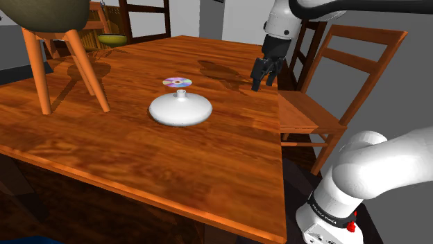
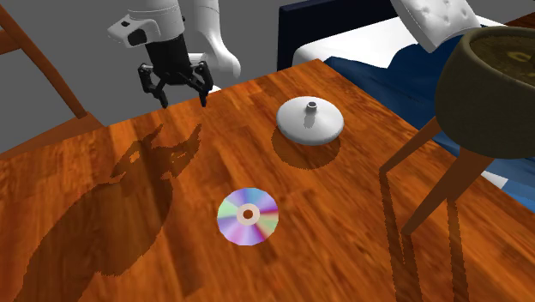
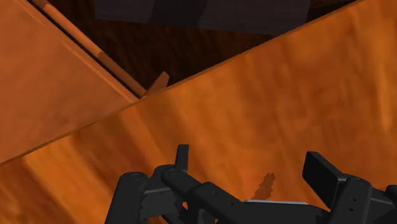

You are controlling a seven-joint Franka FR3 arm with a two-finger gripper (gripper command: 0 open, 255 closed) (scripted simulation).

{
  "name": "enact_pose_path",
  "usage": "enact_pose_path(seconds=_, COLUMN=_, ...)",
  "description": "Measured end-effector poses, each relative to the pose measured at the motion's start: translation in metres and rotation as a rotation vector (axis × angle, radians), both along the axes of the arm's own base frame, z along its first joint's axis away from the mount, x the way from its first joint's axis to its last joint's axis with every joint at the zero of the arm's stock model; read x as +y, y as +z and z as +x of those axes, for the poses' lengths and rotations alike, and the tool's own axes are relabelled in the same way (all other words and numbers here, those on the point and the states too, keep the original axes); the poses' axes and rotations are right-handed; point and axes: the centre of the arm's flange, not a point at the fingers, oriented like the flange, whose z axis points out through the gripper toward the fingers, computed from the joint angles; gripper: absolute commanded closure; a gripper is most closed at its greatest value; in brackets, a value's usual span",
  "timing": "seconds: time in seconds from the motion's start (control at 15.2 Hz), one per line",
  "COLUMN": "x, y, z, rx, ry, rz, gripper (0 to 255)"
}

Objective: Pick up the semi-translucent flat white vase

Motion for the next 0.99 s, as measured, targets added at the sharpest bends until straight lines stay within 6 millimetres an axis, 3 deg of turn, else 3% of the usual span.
enact_pose_path(seconds=0.2, x=0.015, y=0.005, z=0.003, rx=0.007, ry=-0.003, rz=-0.001, gripper=0)
enact_pose_path(seconds=0.99, x=0.163, y=0.051, z=0.041, rx=0.070, ry=-0.040, rz=-0.009, gripper=0)
